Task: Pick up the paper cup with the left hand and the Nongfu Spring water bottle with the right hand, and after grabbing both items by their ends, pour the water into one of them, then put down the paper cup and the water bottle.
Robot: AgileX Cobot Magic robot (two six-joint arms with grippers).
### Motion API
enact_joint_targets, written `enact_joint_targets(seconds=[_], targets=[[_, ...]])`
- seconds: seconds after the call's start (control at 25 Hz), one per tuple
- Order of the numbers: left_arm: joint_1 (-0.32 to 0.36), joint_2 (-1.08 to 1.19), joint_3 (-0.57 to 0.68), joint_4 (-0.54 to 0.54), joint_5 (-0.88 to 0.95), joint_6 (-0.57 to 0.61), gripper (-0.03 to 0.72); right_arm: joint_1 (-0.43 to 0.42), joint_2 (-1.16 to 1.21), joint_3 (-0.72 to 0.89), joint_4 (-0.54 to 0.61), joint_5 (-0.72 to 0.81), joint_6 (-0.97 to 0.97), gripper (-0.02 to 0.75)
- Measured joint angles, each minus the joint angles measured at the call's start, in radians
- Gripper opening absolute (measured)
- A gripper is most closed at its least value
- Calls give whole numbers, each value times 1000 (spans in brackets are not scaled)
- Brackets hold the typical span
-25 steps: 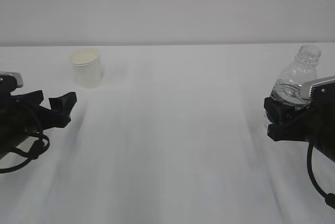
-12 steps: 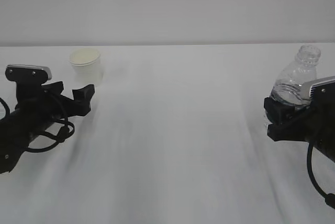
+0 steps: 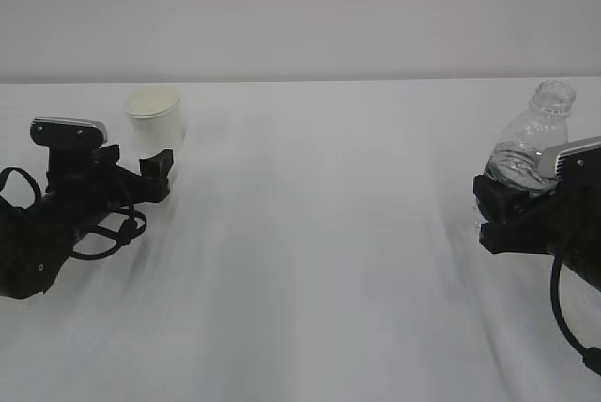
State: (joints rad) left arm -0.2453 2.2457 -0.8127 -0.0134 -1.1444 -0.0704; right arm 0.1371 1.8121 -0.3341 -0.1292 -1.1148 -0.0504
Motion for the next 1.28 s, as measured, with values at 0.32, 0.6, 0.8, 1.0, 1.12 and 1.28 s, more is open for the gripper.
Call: enact_joint_targets(seconds=[0.32,0.6,0.8,1.0,1.12,1.28], targets=[[39,41,-97,-4,0,1,646,0,0,0,0,0,2,420],[39,101,-169,3,0,1,646,0,0,0,0,0,2,420],[39,109,-201,13,0,1,646,0,0,0,0,0,2,420],[39,142,-253,13,0,1,646,0,0,0,0,0,2,420],[39,166,-272,25,0,1,646,0,0,0,0,0,2,420],[39,180,-279,34,0,1,646,0,0,0,0,0,2,420]])
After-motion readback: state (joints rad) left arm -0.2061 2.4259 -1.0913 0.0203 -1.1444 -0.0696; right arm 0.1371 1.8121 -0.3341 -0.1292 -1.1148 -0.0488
